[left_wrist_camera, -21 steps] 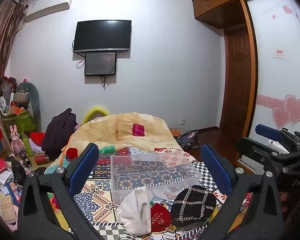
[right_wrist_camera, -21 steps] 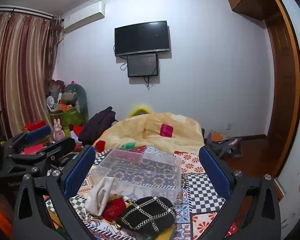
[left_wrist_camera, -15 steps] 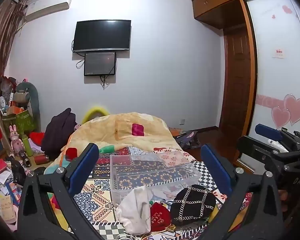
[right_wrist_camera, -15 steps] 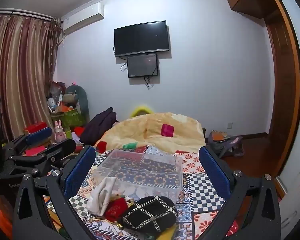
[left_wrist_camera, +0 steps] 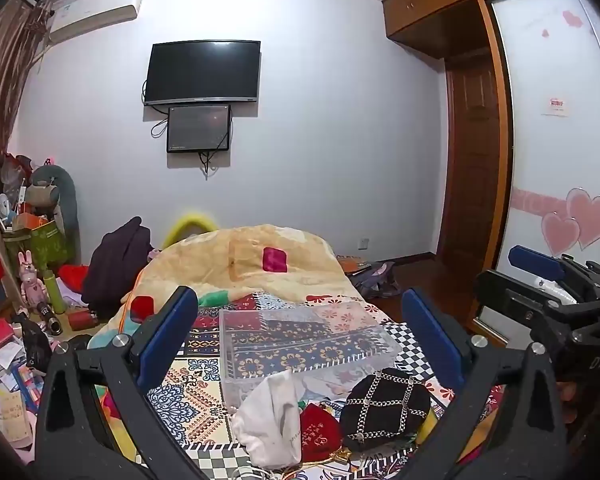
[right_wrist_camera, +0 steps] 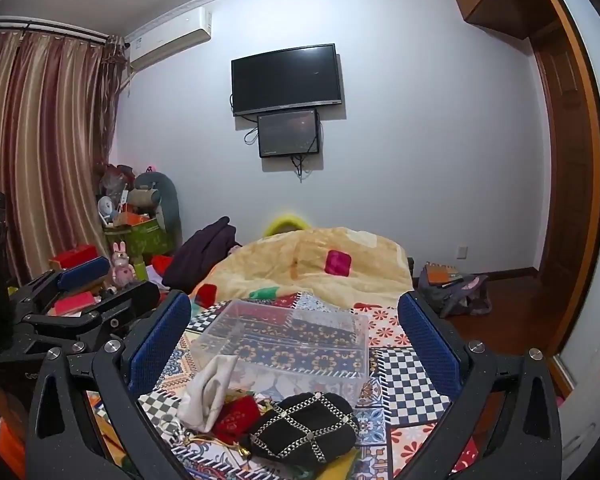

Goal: Organize soft objects

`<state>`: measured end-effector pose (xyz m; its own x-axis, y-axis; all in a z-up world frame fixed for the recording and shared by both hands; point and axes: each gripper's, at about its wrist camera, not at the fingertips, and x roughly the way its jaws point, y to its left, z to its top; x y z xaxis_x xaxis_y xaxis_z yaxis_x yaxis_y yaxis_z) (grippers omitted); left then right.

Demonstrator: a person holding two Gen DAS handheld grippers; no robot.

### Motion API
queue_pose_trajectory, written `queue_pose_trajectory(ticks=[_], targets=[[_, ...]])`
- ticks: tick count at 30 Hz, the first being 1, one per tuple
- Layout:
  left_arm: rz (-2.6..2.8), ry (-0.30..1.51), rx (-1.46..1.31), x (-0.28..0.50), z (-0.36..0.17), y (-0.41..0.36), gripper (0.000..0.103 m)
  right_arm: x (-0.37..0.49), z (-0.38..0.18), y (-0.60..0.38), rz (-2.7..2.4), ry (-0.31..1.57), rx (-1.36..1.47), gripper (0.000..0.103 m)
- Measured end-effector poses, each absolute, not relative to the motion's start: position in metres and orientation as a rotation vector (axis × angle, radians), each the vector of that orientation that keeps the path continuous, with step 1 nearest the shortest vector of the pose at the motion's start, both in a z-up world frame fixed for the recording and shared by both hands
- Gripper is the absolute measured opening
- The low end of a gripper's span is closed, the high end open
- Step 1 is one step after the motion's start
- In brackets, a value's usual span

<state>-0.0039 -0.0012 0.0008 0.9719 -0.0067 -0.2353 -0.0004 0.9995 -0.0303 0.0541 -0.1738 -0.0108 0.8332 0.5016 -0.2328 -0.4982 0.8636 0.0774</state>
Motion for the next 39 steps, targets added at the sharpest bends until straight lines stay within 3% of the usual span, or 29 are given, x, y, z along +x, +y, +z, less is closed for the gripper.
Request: queue_pose_trajectory(ticks=[39], targets=[[-0.013,0.239,-0.027,-0.007,0.002,-0.0036,0.103,0.0507,-0.0089,-0.1734,0.534,0.243,0.017,0.103]])
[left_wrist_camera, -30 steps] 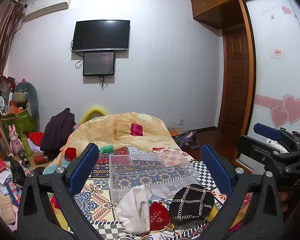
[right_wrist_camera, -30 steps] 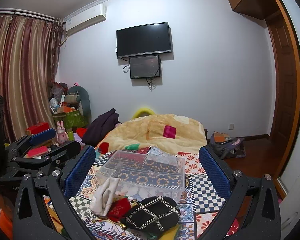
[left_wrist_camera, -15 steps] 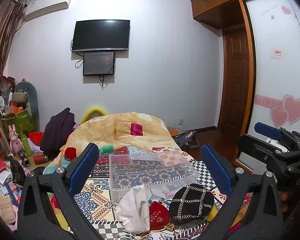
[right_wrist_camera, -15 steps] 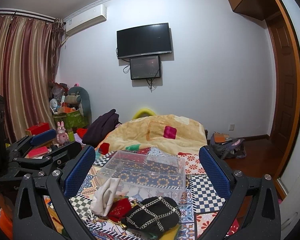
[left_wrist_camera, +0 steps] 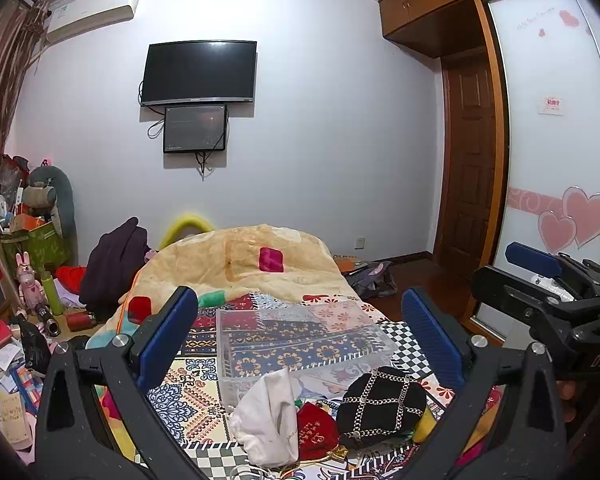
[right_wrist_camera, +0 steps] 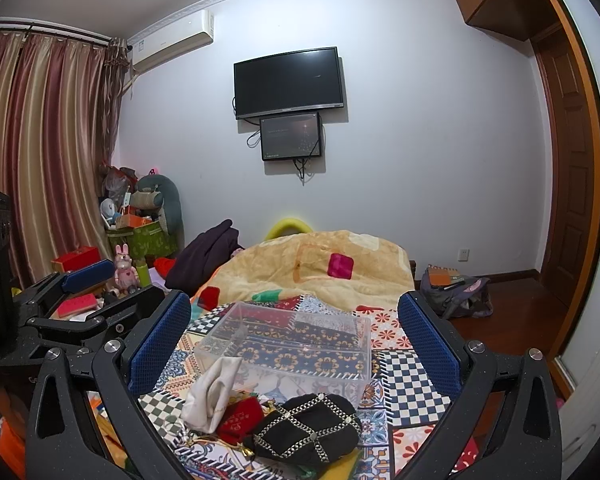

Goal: Organize soft objects

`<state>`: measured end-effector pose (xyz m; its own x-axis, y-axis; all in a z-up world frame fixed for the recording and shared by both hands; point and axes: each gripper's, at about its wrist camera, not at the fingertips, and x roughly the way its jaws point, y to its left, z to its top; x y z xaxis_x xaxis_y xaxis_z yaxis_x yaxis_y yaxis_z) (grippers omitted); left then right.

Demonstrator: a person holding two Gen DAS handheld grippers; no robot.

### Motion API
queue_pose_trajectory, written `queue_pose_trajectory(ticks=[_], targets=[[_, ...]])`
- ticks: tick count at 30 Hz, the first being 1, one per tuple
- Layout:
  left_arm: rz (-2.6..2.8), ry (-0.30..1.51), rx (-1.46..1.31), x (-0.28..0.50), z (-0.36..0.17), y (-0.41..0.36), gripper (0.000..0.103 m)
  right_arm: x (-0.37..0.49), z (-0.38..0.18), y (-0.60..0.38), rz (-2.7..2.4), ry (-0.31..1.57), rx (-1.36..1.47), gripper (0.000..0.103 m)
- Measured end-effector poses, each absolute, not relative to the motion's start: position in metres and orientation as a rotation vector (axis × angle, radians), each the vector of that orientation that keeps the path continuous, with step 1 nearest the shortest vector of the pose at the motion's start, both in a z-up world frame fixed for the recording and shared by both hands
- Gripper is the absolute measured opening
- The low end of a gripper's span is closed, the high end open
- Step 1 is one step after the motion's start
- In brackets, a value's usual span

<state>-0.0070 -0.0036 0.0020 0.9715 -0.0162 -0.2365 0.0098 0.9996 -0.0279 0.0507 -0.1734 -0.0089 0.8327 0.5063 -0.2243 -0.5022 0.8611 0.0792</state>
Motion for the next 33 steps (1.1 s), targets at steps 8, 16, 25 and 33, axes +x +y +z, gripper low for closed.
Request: queue_pose_trajectory(ticks=[8,16,25,33], targets=[[-0.017,0.241,-0.029,-0.007,0.003,-0.003,0.103,0.05,-0.007,-0.174,0.536,0.241,0.023,0.103],[-0.02,0.244,-0.038,-0.008,0.007,-0.001,0.103,0.051,-0.007,-0.175,0.534,0.241,0.028,0.103],[-0.025,0.252,-0.03,-0.008,0.007,-0.002,0.103,0.052,-0.01,-0.176,0.532,0.248,0.028,0.103],[-0.037,0.292,-0.027,0.0,-0.001,-0.001,0.103,0.06,-0.018,-0.177,0.528,0.288,0.033,0.103]])
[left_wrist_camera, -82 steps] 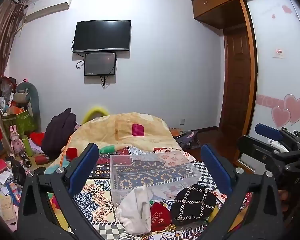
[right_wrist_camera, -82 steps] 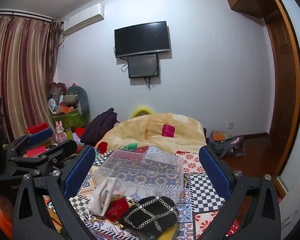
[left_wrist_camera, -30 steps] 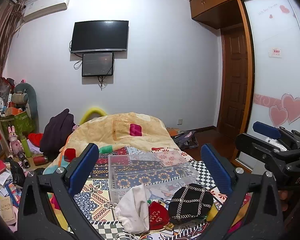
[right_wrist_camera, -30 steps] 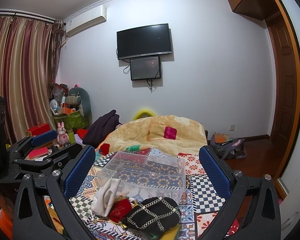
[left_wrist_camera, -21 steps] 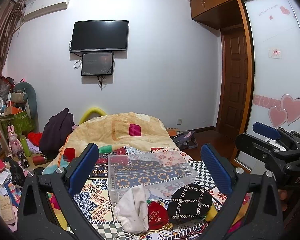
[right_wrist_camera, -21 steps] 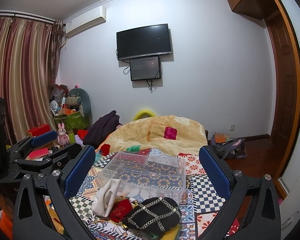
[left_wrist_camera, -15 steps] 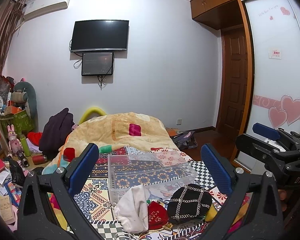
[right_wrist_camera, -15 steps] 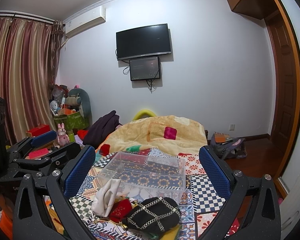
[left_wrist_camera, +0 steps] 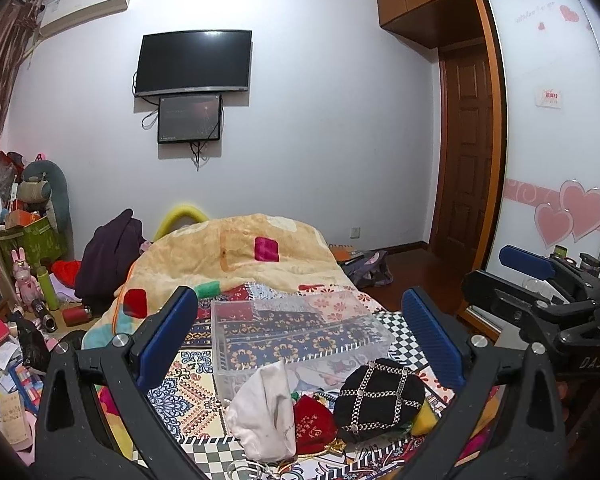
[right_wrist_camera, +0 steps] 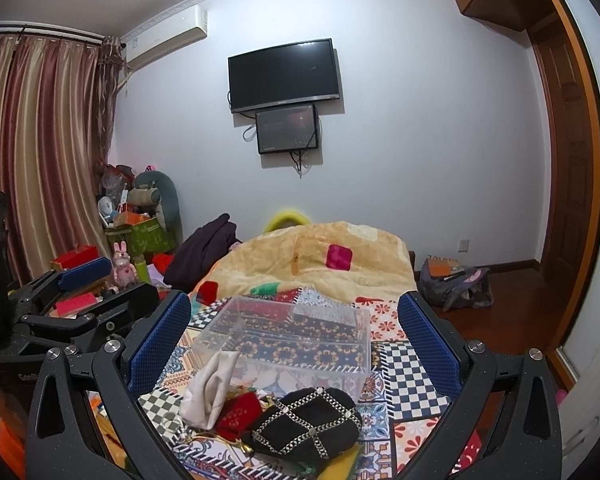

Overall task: Organize soft objects
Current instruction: 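Grasp the white cloth with the left tool while the right tool grasps the black chain bag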

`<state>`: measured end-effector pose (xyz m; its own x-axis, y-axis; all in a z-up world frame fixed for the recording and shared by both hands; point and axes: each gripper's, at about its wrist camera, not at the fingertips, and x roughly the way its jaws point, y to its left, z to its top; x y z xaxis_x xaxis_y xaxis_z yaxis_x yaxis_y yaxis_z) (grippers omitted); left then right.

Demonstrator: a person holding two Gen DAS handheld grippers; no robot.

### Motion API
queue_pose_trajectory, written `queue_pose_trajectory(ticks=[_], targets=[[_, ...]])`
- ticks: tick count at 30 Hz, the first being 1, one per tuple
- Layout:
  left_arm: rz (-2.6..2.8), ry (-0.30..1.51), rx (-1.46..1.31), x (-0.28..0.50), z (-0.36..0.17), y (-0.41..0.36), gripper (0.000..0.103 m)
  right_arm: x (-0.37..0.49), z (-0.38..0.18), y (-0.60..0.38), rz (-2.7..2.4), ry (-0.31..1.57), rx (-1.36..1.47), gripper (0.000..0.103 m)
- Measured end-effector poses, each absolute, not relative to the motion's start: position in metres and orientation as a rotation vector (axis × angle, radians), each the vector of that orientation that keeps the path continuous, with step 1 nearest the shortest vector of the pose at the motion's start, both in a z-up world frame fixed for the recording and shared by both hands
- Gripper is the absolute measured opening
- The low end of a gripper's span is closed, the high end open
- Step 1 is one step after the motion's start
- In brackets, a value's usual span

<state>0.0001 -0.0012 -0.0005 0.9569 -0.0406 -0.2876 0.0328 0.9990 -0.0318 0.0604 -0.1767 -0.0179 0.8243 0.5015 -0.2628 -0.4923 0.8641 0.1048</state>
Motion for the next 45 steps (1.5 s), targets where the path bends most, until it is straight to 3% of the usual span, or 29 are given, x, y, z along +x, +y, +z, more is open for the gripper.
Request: queue_pose_trajectory(ticks=[6,8,11,18,24,27,28,32,35,37,45], targets=[[-0.044,0.369,-0.048,0.014,-0.022,0.006,0.103,0.067,-0.036,-0.176,0.534,0.357,0.016,0.103],[-0.032,0.4,-0.042,0.02,-0.034,0.008,0.098,0.07,-0.047,-0.176,0.531,0.394,0.0,0.101],[-0.019,0.46,-0.038,0.03,-0.053,0.014,0.088,0.077,-0.062,-0.178,0.531,0.454,-0.011,0.094],[-0.02,0.64,-0.108,0.06,-0.113,0.037,0.084,0.093,-0.103,-0.186,0.539,0.619,-0.009,0.084],[-0.013,0.74,-0.148,0.079,-0.148,0.044,0.071,0.106,-0.125,-0.181,0.57,0.725,0.007,0.073],[-0.013,0.757,-0.153,0.085,-0.159,0.049,0.061,0.112,-0.134,-0.176,0.577,0.76,0.0,0.067],[-0.016,0.762,-0.153,0.086,-0.162,0.051,0.055,0.114,-0.137,-0.173,0.583,0.779,0.0,0.062],[-0.032,0.782,-0.162,0.087,-0.17,0.053,0.029,0.117,-0.143,-0.168,0.576,0.798,-0.018,0.059],[-0.036,0.776,-0.154,0.086,-0.17,0.053,0.014,0.118,-0.145,-0.166,0.578,0.795,-0.03,0.047],[-0.033,0.763,-0.143,0.083,-0.166,0.051,0.012,0.119,-0.147,-0.162,0.602,0.808,-0.032,0.023],[-0.038,0.68,-0.131,0.063,-0.141,0.05,0.008,0.11,-0.134,-0.16,0.607,0.744,-0.04,0.01]])
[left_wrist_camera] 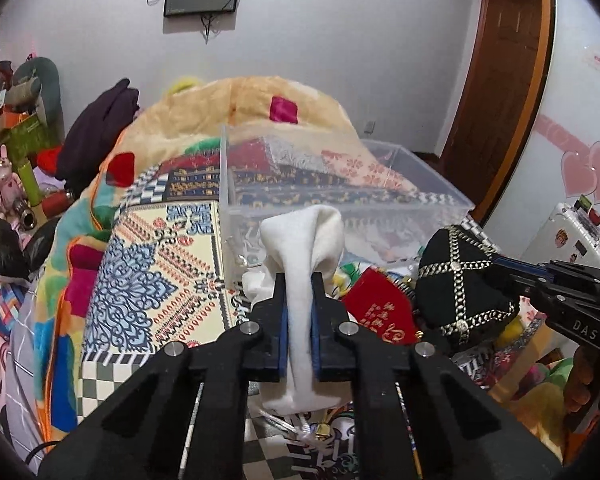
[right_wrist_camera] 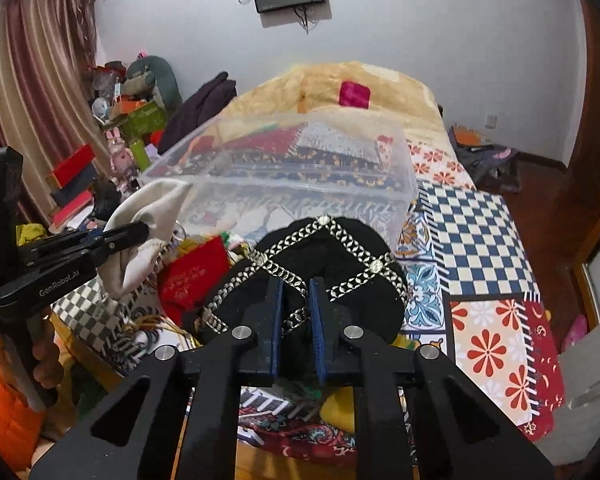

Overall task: Organize soft objects
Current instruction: 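Grasp the white cloth with the left tool while the right tool grasps the black chain bag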

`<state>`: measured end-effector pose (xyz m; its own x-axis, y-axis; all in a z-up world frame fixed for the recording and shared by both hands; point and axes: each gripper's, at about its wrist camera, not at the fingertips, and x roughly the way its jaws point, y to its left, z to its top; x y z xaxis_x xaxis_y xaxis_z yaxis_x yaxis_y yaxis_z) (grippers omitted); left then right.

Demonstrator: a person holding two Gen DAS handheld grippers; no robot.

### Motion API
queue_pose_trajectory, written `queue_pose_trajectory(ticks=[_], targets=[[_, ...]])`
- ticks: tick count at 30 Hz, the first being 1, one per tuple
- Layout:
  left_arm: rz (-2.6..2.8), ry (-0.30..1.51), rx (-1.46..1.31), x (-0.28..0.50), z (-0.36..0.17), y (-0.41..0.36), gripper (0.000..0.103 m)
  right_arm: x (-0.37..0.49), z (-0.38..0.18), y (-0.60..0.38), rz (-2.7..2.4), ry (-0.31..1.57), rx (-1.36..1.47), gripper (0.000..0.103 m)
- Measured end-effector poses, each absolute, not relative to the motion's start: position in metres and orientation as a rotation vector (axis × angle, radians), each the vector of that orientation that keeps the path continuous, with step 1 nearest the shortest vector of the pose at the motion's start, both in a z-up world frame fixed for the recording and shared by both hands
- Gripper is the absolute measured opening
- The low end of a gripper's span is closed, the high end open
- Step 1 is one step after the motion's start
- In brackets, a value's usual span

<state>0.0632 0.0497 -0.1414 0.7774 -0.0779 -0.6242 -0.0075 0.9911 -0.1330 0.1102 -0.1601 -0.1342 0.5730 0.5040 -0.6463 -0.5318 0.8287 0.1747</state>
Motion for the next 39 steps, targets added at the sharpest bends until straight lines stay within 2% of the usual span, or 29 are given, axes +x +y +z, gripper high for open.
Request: queue_pose_trajectory(ticks=[12,21,28,39], targets=[[-0.047,0.561,-0.143,0.051,-0.093,0.057,0.007,0.104,-0.082,-0.164,0.596,0.583,0.006,0.008],[-0.065,0.517,-0.146,0.085,-0.064,0.063,0.007,0.132,-0.054,-0.147,0.575,0.491,0.018,0.008],[-0.049,0.554,-0.136,0.132,-0.068,0.067,0.007,0.17,-0.057,-0.129,0.555,0.508,0.023,0.008],[-0.016,0.692,-0.071,0.19,-0.111,0.054,0.007,0.202,-0.102,-0.107,0.529,0.654,-0.041,0.008]])
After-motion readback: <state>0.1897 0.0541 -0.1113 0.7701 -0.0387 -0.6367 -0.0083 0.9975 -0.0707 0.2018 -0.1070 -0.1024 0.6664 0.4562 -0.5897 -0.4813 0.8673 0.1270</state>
